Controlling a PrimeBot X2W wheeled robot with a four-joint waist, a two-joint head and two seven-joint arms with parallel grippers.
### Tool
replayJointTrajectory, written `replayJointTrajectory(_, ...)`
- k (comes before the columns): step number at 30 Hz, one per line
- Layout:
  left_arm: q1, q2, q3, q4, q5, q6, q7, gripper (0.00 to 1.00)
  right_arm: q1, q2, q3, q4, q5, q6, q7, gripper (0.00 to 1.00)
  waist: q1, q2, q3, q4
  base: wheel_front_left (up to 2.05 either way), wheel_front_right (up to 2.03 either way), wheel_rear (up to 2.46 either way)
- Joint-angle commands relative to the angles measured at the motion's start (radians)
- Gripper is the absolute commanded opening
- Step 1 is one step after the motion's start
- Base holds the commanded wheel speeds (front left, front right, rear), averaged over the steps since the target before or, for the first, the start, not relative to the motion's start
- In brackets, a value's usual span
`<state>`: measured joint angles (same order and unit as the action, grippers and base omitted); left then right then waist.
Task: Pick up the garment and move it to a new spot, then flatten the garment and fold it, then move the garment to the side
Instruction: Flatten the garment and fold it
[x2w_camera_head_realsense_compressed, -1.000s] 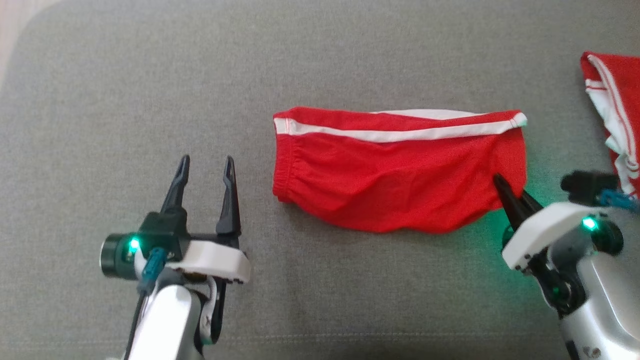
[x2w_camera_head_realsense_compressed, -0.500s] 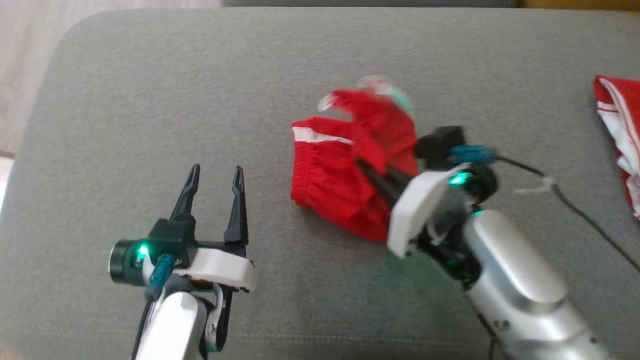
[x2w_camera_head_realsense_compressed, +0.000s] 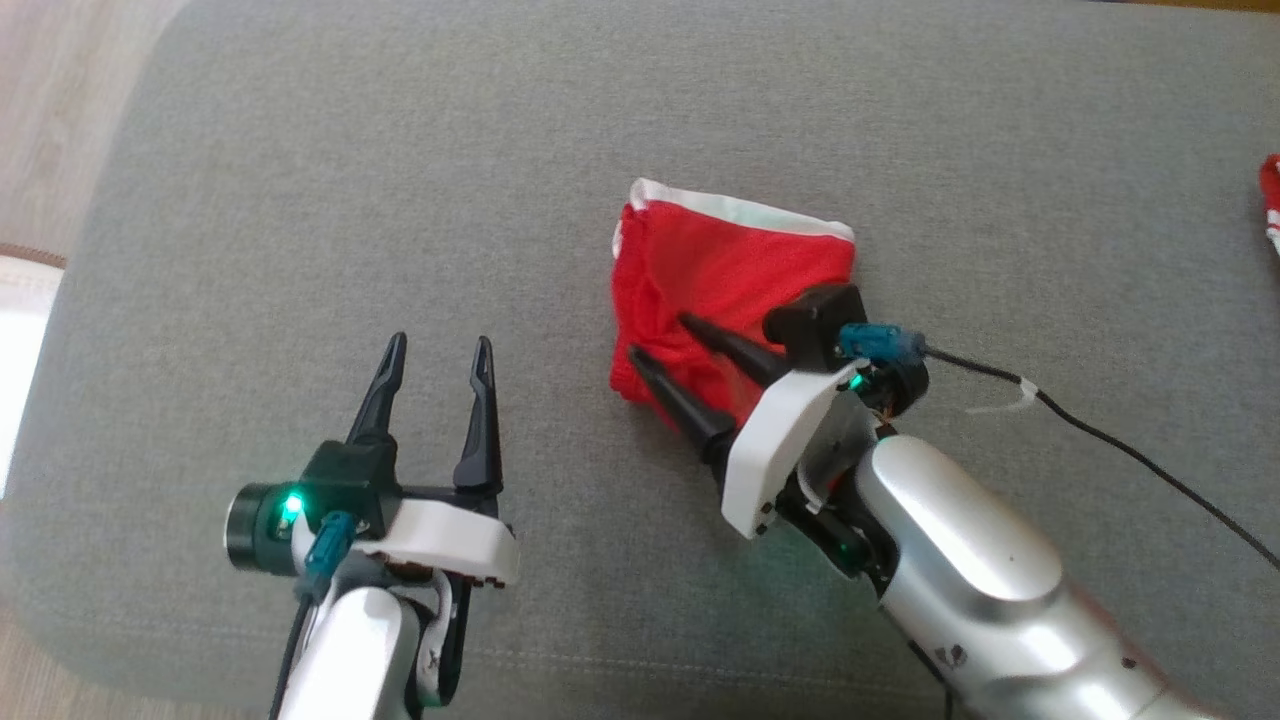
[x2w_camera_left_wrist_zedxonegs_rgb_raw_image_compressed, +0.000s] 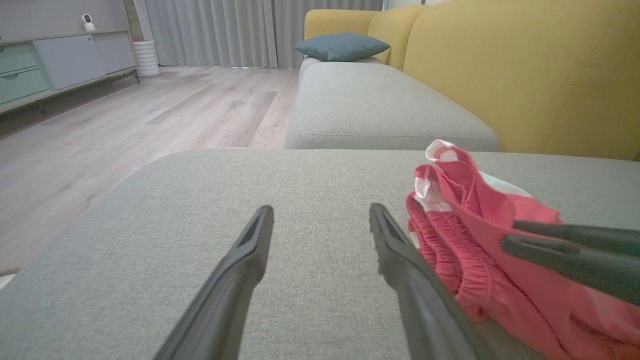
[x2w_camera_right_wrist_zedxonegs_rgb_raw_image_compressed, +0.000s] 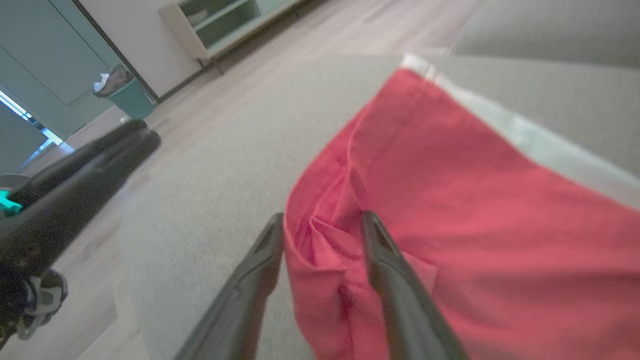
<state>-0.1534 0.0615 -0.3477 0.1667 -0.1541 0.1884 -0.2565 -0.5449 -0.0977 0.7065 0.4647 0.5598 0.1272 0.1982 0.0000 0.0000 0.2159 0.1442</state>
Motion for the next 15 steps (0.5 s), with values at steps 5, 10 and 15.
replayJointTrajectory(5,-0.034,0.003,0.036,-0.029,0.000,0.011,-0.005,1.00,-0.012,-0.021,0.036,-0.125,-0.034,0.003,-0.171,1.00,0.0000,0.0000,-0.004,-0.027,0.00,0.00,0.00)
replayJointTrajectory(10,-0.031,0.008,0.047,-0.029,0.004,0.012,-0.005,1.00,0.042,-0.079,-0.068,-0.221,-0.075,0.003,-0.283,1.00,0.0000,0.0000,-0.013,-0.058,0.00,0.00,0.00)
replayJointTrajectory(15,-0.025,0.021,0.063,-0.031,0.009,0.017,-0.005,1.00,0.170,-0.114,-0.318,-0.314,-0.168,0.003,-0.322,1.00,0.0000,0.0000,-0.026,-0.094,0.00,0.00,0.00)
